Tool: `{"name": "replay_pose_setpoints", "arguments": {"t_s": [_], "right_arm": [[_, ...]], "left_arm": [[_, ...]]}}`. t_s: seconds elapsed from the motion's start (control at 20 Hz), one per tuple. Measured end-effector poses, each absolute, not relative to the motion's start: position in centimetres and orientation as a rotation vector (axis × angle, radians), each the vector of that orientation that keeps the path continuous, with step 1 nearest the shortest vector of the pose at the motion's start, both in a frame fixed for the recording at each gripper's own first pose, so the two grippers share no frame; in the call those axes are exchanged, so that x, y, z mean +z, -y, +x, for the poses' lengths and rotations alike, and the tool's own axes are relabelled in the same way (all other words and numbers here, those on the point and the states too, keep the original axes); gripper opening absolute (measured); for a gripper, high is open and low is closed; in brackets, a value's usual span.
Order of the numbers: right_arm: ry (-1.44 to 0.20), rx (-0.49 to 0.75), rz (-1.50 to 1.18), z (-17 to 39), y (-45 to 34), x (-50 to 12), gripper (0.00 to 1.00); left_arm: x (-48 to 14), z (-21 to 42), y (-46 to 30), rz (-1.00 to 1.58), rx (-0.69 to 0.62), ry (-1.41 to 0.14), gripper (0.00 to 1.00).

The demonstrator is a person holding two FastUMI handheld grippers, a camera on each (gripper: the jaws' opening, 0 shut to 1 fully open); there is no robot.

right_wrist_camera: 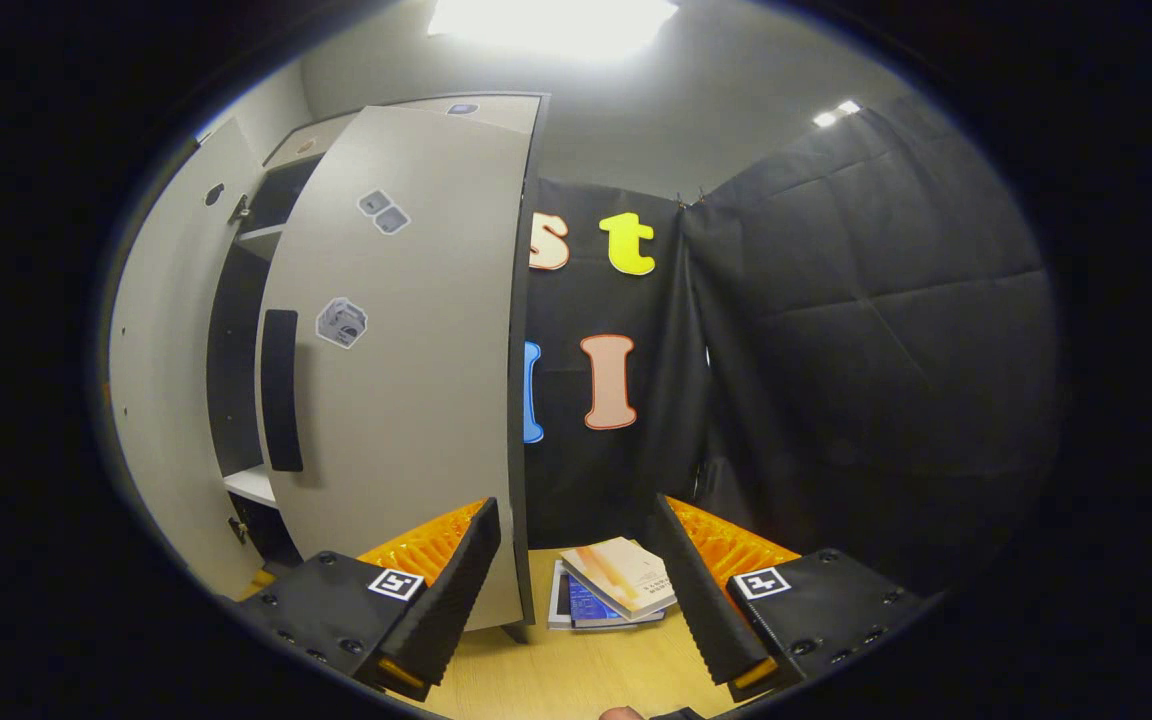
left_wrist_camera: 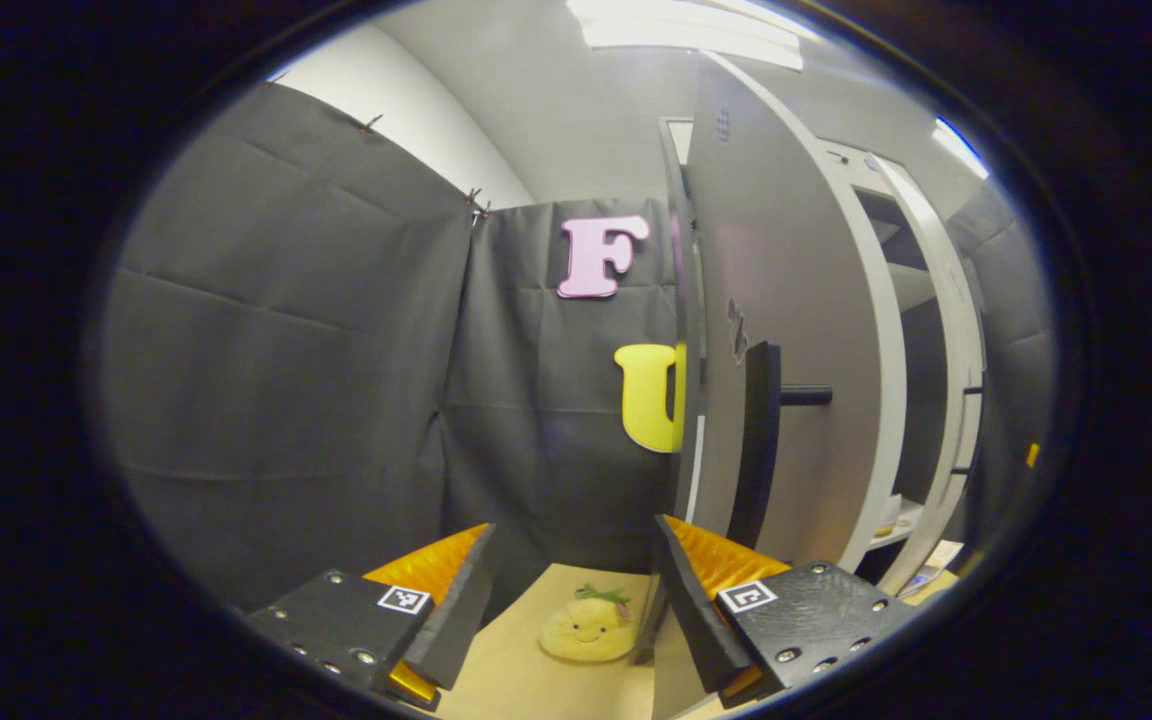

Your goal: Grab one shoe with the right hand and put it into the shoe cabinet, grab the other shoe with the left hand and put it into the shoe cabinet; then close the right door with the right hand and the left door with the left hand.

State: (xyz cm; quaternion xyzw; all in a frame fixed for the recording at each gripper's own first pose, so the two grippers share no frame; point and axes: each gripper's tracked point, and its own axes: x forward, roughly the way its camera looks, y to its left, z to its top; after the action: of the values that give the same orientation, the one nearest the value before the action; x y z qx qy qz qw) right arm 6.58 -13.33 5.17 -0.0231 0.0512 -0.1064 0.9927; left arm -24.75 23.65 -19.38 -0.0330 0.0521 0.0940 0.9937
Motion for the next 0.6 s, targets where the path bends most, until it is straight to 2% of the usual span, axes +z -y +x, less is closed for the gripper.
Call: {"name": "replay_pose_setpoints", "arguments": {"t_s": [0.1, 0.6], "right_arm": [[-0.111, -0.203, -0.047, 6.9, 13.4, 4.8, 0.94], [-0.121, -0.222, -0.047, 5.7, 16.2, 4.5, 0.96]], "left_arm": [[-19.3, -24.6, -23.1, -0.075, 0.183, -0.104, 0.87], [-19.0, -22.5, -15.3, -0.128, 0.052, -0.099, 0.89]]}}
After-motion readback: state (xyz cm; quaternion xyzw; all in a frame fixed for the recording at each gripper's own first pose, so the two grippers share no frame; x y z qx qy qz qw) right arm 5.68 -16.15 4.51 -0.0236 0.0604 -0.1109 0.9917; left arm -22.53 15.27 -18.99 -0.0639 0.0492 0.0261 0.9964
